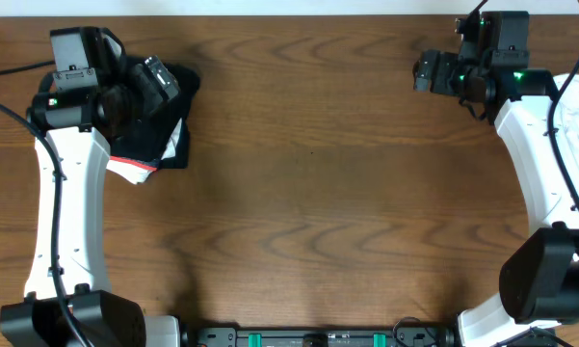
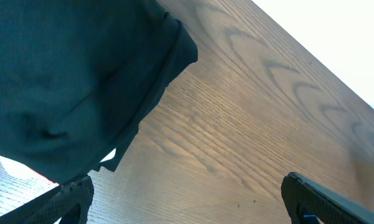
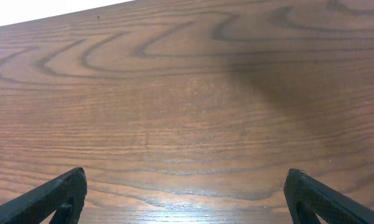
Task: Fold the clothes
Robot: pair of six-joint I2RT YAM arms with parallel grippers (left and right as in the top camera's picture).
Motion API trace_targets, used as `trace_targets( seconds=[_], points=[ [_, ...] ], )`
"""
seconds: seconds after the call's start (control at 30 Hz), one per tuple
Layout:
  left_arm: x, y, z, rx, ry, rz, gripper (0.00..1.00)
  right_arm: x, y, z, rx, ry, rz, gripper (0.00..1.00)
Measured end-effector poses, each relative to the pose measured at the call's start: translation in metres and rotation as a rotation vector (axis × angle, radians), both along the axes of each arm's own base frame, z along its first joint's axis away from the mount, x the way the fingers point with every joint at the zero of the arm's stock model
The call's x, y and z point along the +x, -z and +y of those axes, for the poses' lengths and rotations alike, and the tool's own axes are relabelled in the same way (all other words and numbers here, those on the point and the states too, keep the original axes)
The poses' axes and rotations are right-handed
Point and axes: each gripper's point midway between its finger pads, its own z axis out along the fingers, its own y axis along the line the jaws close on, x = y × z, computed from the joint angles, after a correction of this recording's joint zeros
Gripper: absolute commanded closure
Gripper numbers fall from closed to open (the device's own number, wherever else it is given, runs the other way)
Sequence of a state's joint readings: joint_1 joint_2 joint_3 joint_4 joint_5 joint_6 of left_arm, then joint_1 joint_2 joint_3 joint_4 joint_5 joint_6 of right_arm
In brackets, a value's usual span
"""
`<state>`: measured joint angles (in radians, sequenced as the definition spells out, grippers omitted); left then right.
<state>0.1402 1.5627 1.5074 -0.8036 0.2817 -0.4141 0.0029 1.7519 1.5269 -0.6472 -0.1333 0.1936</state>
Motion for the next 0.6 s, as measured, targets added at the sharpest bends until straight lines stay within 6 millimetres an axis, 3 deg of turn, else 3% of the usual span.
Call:
trace_targets(
  seconds=[0.3, 0.37, 0.47, 0.57, 0.6],
  points=[
    [0.000, 0.000, 0.000, 0.000, 0.000, 0.000, 0.02, -0.004, -0.001, 0.001, 0.000, -0.001, 0.010, 0.01],
    [0.000, 0.000, 0.000, 0.000, 0.000, 0.000, 0.02, -0.011, -0.008, 0.002, -0.001, -0.004, 0.007, 0.01],
    [0.000, 0.000, 0.000, 0.000, 0.000, 0.000, 0.02, -0.028, -0.042, 0.009, -0.003, -0.019, -0.050, 0.01],
    [0.000, 0.000, 0.000, 0.000, 0.000, 0.000, 0.02, -0.050, -0.099, 0.021, 0.001, -0.048, -0.186, 0.01],
    [0.000, 0.000, 0.000, 0.000, 0.000, -0.001, 0.02, -0.063, -0.127, 0.026, 0.001, -0.060, -0.256, 0.01]
  ],
)
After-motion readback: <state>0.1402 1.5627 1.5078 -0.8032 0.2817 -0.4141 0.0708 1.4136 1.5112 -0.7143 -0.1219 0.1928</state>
